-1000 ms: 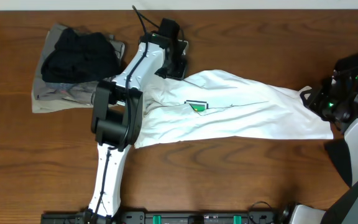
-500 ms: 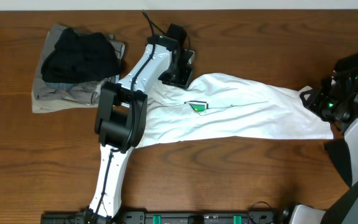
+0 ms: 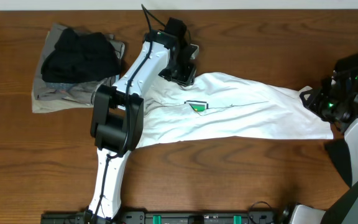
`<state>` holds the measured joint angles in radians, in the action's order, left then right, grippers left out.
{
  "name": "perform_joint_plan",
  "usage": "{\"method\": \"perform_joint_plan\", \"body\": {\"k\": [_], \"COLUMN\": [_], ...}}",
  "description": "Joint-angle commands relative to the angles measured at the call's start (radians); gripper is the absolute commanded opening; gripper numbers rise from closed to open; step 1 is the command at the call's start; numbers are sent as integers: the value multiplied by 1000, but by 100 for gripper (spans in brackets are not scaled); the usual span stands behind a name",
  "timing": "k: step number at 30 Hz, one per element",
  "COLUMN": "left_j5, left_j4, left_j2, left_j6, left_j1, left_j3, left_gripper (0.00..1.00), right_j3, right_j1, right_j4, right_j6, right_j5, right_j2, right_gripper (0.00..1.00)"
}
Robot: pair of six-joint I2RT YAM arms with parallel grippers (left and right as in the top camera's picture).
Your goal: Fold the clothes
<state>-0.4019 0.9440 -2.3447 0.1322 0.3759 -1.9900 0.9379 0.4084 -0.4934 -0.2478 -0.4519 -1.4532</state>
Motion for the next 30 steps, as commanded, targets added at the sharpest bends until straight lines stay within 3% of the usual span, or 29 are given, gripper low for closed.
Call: {"method": "perform_joint_plan", "body": {"k": [1,4,14,19,30], "left_j5": [-32,-31,-28,-29,-18], "left_j4": [2,-28,-118,-116,-108], "left_j2": [25,23,-18,-24,-50], "left_j6": [47,76,77,77,100], "left_j1": [3,3,16,30,40], "left_j3": [-5,21,63,63,63], "left_gripper": [52,55,54,33,28], "right_j3": [5,5,5,5,5], "right_j1": [-6,-6,-6,-6,-6], "right_j4": [-1,-1,-8,-19,-27], "right_j6": [10,10,9,9,9], "right_j5": [0,0,-1,-1,-10], "right_j2": [2,2,2,2,2], "right_gripper": [29,29,28,28,27]}}
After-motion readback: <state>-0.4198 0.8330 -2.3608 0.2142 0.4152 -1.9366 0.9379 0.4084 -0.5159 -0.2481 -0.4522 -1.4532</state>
